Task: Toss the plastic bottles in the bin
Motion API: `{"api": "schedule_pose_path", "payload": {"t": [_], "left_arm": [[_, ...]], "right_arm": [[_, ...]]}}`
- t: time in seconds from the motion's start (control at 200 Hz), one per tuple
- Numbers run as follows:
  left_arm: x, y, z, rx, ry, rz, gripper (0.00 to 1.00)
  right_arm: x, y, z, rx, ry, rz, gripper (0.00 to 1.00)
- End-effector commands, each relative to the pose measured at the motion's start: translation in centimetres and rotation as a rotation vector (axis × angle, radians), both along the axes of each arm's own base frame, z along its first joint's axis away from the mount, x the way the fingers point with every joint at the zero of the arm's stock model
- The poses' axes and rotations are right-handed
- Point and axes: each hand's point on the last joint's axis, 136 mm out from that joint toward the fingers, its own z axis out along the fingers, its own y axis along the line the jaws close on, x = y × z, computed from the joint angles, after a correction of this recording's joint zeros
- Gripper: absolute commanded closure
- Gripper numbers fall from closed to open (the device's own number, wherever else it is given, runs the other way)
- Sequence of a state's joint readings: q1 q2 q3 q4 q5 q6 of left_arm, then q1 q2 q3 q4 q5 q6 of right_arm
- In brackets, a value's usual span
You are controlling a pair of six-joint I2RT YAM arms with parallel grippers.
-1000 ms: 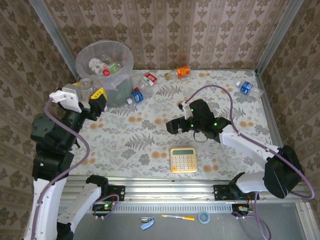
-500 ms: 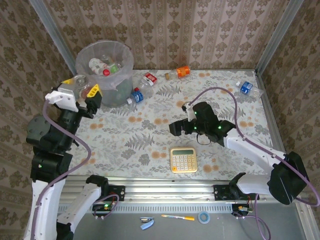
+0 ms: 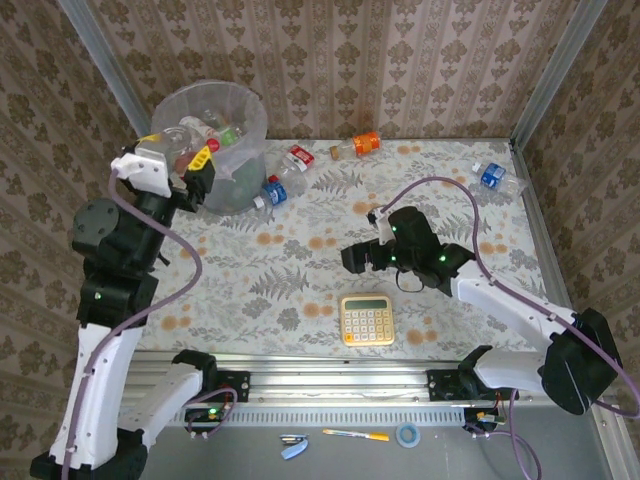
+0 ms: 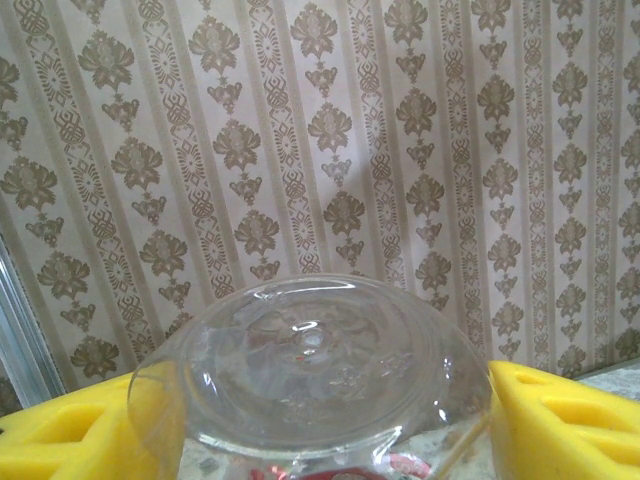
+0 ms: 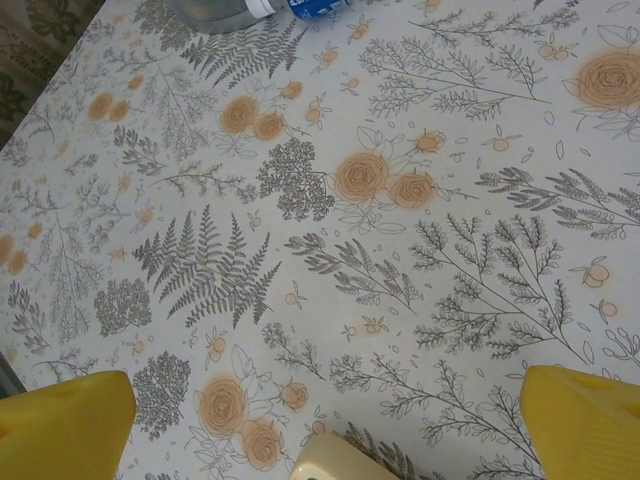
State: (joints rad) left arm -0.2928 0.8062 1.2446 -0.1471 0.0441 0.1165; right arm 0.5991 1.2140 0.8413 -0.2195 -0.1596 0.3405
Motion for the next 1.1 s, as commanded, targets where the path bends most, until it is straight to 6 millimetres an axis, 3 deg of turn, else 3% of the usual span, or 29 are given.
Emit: {"api": "schedule_pose_path", "payload": {"t": [0.0,0.245,0.495,0.615,0.71,0.79,0.85,0.905,0.985,1.095], "left_arm": [[-0.6,0.0,3.2,-0.007,-0.107,-0.015,0.83],[2.4,0.3,3.0,-0.034,-0.072,-0.026,0.82],[6.4,1.9,2.9,-0.093,-0.054,-0.031,0.82],[9.4,2.9,2.5,-0.09,-0.049,-0.009,0.82],[13.3,5.2,1.8,-0.108,-0.028,0.032,0.79],[17.7,7.5,0.8,-0.14,0.009,0.045,0.64],[21.2,8.9,-0.5,-0.179,0.102,0.059,0.39],[22.9,8.6,-1.0,-0.203,0.192,0.009,0.18],[22.3,6.7,0.3,-0.18,0.201,-0.04,0.01],[19.3,5.4,3.1,-0.146,0.14,-0.032,0.0]], "right_arm": [[-0.3,-1.1,0.1,-0.013,-0.003,-0.036,0.0],[-0.6,-1.3,0.3,-0.006,-0.001,-0.042,0.0],[-0.7,-1.4,0.4,-0.002,0.003,-0.048,0.0],[-0.8,-1.4,0.4,0.0,0.006,-0.052,0.0],[-0.8,-1.5,0.4,-0.003,0.008,-0.053,0.0],[-0.8,-1.5,0.6,0.0,0.007,-0.056,0.0],[-0.8,-1.4,0.7,0.01,0.006,-0.053,0.0],[-0.9,-1.3,0.8,0.011,0.009,-0.052,0.0],[-0.9,-1.4,0.8,0.011,0.008,-0.057,0.0],[-0.7,-1.2,0.7,0.022,0.006,-0.054,0.0]]}}
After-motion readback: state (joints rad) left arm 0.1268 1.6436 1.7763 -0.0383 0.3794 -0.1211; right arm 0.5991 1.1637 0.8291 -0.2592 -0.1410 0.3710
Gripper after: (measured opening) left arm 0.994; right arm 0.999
